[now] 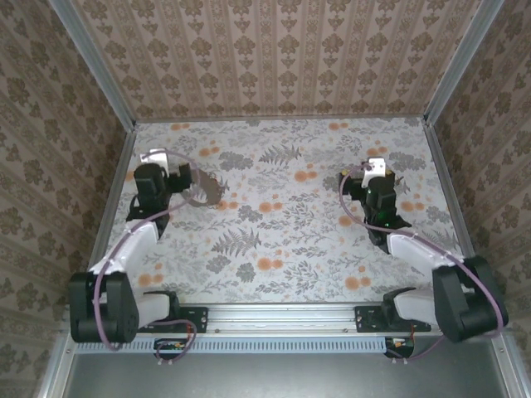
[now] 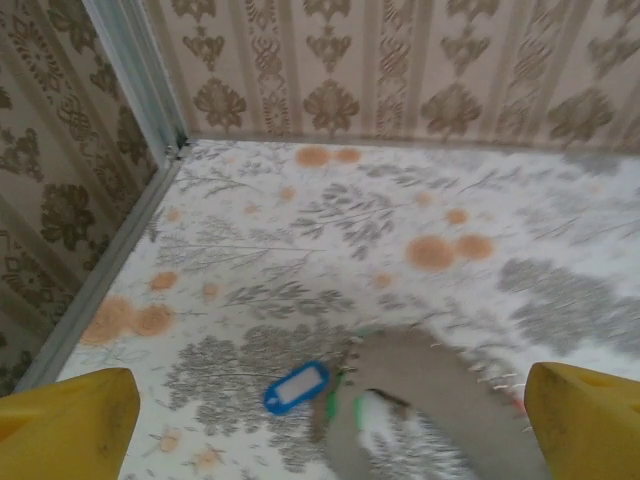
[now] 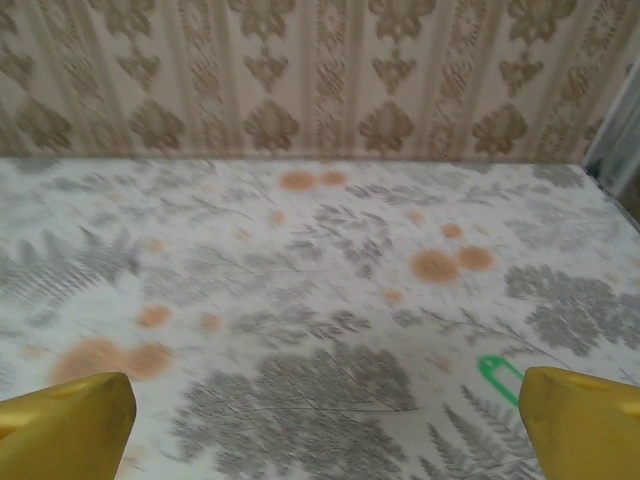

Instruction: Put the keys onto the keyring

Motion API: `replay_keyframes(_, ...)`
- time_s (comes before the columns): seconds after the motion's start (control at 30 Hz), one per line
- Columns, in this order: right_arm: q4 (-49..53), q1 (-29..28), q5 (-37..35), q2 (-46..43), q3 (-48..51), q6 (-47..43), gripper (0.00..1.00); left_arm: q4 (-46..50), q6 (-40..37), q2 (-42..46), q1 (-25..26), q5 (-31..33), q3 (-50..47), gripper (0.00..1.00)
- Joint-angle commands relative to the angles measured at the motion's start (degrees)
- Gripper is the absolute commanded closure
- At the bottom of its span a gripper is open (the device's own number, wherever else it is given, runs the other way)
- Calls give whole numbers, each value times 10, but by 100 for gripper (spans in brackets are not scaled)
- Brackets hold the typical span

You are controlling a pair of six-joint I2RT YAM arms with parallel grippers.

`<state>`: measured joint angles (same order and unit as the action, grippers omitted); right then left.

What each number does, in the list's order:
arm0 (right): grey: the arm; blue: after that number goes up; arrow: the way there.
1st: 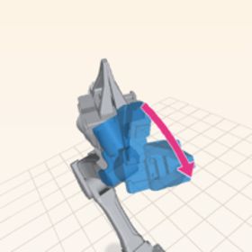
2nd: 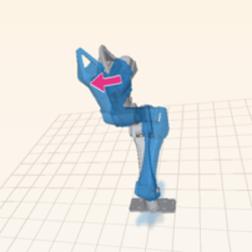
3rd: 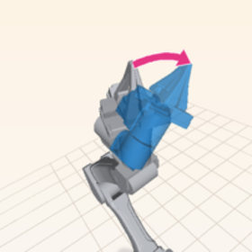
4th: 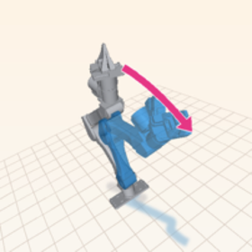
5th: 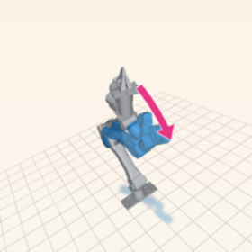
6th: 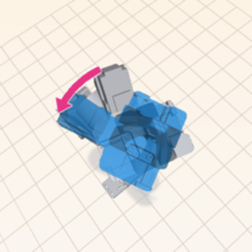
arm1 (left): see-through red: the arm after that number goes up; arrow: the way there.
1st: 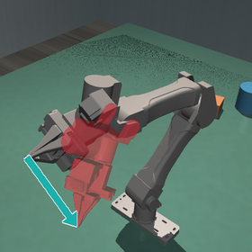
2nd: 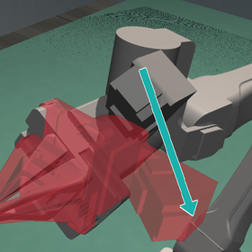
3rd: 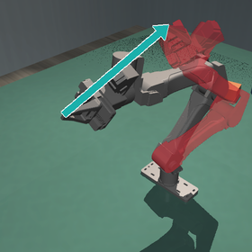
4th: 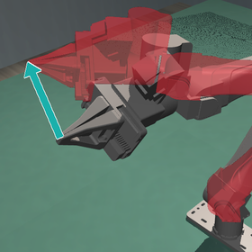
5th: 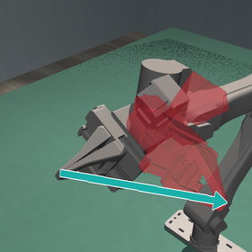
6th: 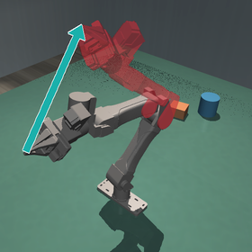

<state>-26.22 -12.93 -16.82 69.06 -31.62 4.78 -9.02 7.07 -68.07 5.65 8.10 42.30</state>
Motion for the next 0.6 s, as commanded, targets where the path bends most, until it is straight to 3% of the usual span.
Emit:
replay_keyframes(0.0, 243, -11, 11, -20, -93, 106, 0, 279, 120, -27, 22, -26, 90, 0)
replay_keyframes(0.1, 315, -36, 67, -2, -127, 120, 0, 285, 150, -61, 25, -153, 97, 0)
replay_keyframes(0.2, 340, -61, 110, 12, -139, 125, 0, 279, 147, -122, 31, -199, 117, 0)
replay_keyframes(0.43, 286, -87, 171, 44, -139, 115, 0, 280, 136, -254, 34, -237, 171, 7)
replay_keyframes(0.57, 282, -89, 207, 87, -172, 96, 0, 292, 128, -299, 44, -217, 206, 8)
